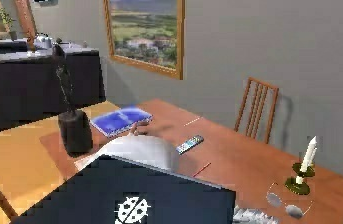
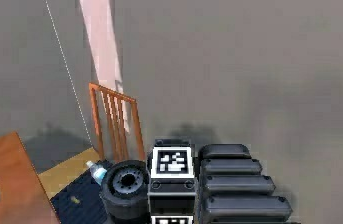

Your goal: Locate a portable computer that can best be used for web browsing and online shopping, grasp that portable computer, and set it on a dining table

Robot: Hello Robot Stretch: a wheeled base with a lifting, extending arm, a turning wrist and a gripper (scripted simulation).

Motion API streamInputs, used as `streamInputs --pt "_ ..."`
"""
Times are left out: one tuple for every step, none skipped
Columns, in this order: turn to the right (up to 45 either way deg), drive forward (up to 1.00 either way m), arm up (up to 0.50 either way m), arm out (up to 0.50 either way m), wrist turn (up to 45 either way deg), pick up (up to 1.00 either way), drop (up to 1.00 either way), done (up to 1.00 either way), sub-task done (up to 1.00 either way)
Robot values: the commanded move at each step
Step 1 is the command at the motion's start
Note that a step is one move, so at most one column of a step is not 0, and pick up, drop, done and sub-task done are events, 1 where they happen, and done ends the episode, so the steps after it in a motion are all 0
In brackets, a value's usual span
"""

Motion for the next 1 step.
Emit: streamInputs --pt "-45.0 0.0 0.0 0.0 0.0 0.0 0.0 0.0 0.0"
